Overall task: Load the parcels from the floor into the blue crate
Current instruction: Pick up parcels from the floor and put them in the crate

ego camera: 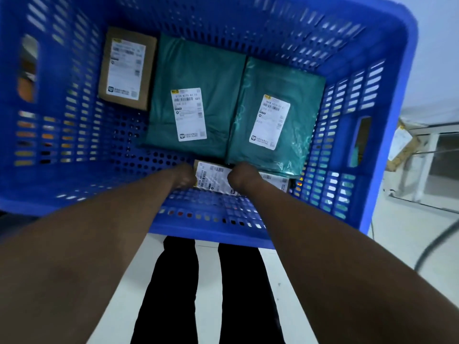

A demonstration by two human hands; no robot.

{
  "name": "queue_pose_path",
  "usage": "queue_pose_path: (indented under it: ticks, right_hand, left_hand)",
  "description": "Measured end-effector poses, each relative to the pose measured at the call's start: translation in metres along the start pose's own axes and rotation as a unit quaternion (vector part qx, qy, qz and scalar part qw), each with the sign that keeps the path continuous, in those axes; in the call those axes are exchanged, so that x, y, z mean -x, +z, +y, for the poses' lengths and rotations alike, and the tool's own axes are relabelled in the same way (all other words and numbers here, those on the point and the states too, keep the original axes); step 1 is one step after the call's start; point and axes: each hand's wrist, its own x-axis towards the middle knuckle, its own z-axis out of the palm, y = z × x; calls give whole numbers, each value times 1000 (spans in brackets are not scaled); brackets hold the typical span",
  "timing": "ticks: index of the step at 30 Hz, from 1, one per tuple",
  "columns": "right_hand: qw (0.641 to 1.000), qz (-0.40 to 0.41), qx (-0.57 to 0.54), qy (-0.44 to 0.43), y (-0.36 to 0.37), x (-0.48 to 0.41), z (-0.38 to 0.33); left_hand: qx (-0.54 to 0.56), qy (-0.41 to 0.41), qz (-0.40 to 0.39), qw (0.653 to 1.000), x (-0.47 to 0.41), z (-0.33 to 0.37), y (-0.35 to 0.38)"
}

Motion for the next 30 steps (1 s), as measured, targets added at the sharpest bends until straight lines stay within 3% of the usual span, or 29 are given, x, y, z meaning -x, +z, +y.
queue_pose_path:
  ticks: [4, 7, 9, 11, 15, 19, 25, 30]
  right_hand:
    - [999, 32, 33, -14, -14, 2, 5]
    - [999, 34, 25, -31, -31, 12, 6]
    - [998, 49, 16, -44, -45, 25, 7]
    - [992, 119, -6, -48, -68, 44, 11]
    - [967, 238, -76, -44, -122, 93, 36]
    - [920, 350, -171, -51, -168, 132, 80]
    - [862, 407, -297, -55, -219, 142, 200]
    - [890, 335, -310, -3, -244, 112, 367]
  left_hand:
    - [-88, -42, -10, 995, 18, 10, -12]
    - [-126, -50, 136, 981, 48, 31, -28]
    - [-92, 8, 223, 971, 71, 50, -38]
    - [-56, 68, 273, 958, 97, 78, -47]
    - [-15, 163, 315, 935, 147, 148, -58]
    - [31, 266, 347, 899, 181, 232, -48]
    - [108, 324, 346, 874, 178, 391, 24]
    - [125, 296, 308, 896, 137, 495, 122]
